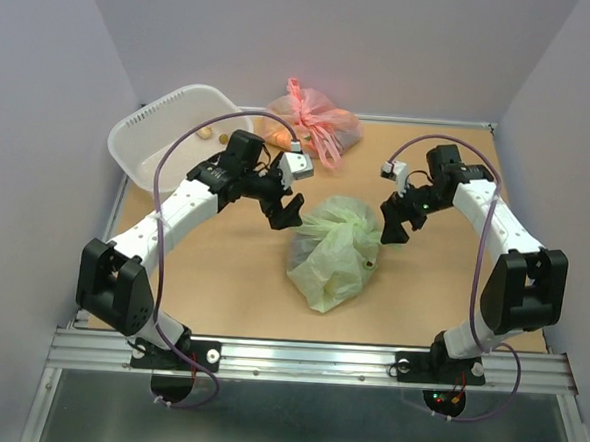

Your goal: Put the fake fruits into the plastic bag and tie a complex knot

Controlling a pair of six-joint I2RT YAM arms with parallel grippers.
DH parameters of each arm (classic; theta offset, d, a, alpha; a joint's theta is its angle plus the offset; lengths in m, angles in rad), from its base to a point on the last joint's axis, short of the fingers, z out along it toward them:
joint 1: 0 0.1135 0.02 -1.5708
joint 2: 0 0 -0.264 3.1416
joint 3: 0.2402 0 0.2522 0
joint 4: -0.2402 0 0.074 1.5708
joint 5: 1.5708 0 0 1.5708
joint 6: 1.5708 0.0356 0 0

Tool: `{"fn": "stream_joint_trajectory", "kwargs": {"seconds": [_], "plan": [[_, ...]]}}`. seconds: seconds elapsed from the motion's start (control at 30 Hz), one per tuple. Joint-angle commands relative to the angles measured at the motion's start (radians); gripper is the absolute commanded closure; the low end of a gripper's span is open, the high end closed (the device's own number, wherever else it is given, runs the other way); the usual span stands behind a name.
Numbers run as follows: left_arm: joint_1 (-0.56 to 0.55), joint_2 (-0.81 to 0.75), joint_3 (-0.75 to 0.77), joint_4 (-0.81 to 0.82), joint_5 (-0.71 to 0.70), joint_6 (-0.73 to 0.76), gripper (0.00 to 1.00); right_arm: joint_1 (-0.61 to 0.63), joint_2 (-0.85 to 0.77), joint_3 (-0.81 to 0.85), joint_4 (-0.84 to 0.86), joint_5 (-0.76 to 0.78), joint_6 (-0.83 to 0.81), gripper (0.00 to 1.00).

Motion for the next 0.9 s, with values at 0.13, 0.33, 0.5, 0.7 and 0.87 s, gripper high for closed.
{"fn": "stream_joint_trajectory", "kwargs": {"seconds": [0.13,0.33,0.5,0.7,0.87], "plan": [[-0.077,0.059,-0.023,0.055,-0.052,0.186,0.01,0.046,0.013,-0.062,0.056,0.022,-0.04,0.09],[-0.094,0.137,-0.011,0.116,-0.109,0.174,0.03,0.063,0.018,-0.107,0.131,0.043,0.014,0.27],[-0.094,0.182,-0.016,0.135,-0.086,0.181,0.09,0.066,0.018,-0.136,0.194,0.063,0.047,0.42],[-0.097,0.214,-0.007,0.121,-0.086,0.172,0.63,0.069,0.022,-0.136,0.243,0.092,0.119,0.85],[-0.094,0.193,-0.029,0.108,-0.141,-0.007,1.0,0.066,-0.002,-0.144,0.294,0.184,0.303,0.99]]}}
